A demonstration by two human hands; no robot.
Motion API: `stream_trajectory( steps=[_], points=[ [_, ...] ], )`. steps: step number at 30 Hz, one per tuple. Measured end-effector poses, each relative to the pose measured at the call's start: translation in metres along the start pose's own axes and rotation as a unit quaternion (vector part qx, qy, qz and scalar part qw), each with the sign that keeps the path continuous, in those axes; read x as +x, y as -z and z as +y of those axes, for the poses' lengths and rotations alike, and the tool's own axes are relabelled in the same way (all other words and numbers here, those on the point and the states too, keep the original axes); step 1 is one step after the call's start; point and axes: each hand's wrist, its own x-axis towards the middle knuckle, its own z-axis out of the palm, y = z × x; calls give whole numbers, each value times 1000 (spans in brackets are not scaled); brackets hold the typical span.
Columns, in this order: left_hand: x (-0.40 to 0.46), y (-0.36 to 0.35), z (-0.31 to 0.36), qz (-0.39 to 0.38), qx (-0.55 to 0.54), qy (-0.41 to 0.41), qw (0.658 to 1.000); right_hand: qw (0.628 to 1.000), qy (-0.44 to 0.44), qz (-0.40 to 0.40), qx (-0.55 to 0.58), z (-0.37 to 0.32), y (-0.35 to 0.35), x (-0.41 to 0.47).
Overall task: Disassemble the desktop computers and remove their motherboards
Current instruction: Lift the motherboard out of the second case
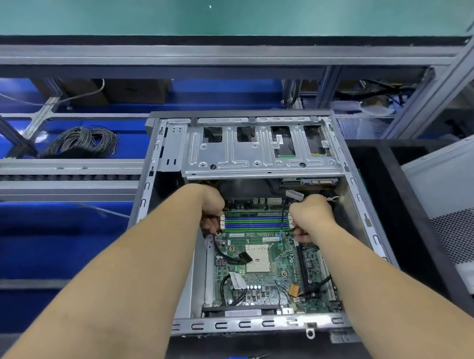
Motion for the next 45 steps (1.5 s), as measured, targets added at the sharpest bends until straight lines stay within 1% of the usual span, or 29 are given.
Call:
stream_trajectory(
  steps=[4, 14, 18, 26, 29, 33, 35, 37, 38, 40, 42, 43, 44, 45],
  points=[
    [8, -1, 3, 3, 28, 6, 1000, 1000, 0, -10, 5, -1, 1, -3],
    [19, -2, 5, -3, 44, 18, 999, 1000, -7, -10, -6, -4, 5, -7],
    [18, -3, 8, 9, 28, 15, 999, 1000, -3, -15, -6, -4, 5, -9],
    [7, -5, 12, 34, 56, -12, 998, 999, 2, -18, -36, -6, 3, -9],
    [4, -4, 12, 34, 84, -22, 996, 999, 4, -14, -38, -5, 2, -8],
    [5, -1, 9, 14, 75, 19, 997, 999, 0, -15, -46, -6, 3, -8],
    [6, 1, 9, 11, 75, 24, 997, 998, 0, -22, -66, -8, 3, -8],
    [4, 3, 13, 31, 121, -6, 992, 993, 14, -26, -112, -10, 4, -11],
    [0, 3, 15, 54, 165, -29, 984, 988, 34, -21, -151, -11, 5, -11],
    [-8, 2, 16, 108, 266, -68, 955, 965, 101, 3, -241, -12, 9, -11],
    [-15, 2, 17, 157, 334, -103, 924, 939, 163, 19, -303, -11, 11, -14],
    [-18, 0, 18, 170, 345, -129, 914, 931, 183, 17, -315, -11, 11, -17],
    [-20, -2, 19, 165, 341, -163, 911, 925, 198, 14, -323, -11, 11, -19],
    [-23, -5, 21, 144, 331, -194, 912, 921, 209, 13, -328, -10, 11, -22]
  ],
)
